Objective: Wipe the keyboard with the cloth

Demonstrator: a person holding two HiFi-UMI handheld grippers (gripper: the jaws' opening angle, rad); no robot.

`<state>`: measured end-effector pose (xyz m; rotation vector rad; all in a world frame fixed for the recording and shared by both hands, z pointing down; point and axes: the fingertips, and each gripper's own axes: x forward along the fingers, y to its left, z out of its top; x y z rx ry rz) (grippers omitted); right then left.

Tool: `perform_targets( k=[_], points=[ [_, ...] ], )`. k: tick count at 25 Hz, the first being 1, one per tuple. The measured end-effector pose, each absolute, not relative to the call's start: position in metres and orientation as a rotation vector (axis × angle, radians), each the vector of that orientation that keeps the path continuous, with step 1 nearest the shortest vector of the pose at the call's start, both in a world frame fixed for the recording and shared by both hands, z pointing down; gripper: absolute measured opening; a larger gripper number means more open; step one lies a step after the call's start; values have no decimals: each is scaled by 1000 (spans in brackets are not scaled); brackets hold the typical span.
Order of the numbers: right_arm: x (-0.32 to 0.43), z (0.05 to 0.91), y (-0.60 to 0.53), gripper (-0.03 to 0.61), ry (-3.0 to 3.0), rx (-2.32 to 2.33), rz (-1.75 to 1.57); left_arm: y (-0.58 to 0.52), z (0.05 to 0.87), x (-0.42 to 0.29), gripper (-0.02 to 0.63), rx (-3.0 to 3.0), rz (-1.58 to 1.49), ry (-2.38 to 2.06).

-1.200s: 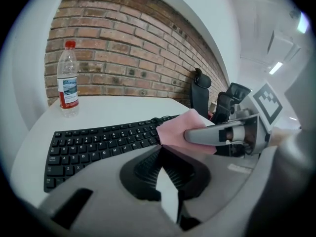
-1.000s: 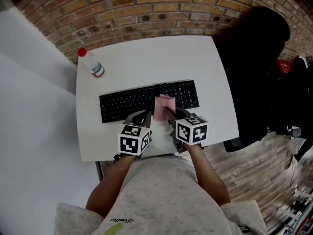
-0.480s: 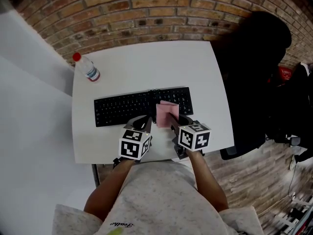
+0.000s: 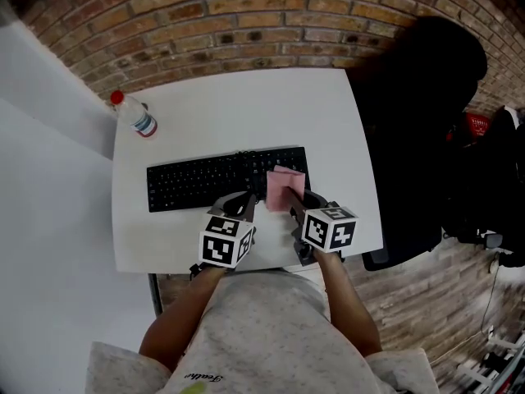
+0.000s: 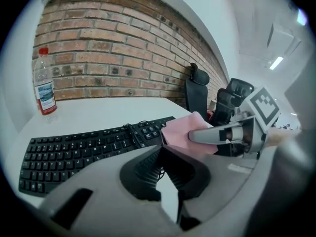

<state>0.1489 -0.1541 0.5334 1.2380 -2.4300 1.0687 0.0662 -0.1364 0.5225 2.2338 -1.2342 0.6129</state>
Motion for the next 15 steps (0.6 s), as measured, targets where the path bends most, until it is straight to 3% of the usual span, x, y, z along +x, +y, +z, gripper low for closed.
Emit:
perform_targets(
  k=[15],
  points=[
    [213, 536, -158, 21, -2401, 1322, 1070, -142, 516, 102, -8, 2236, 579, -1257]
  ],
)
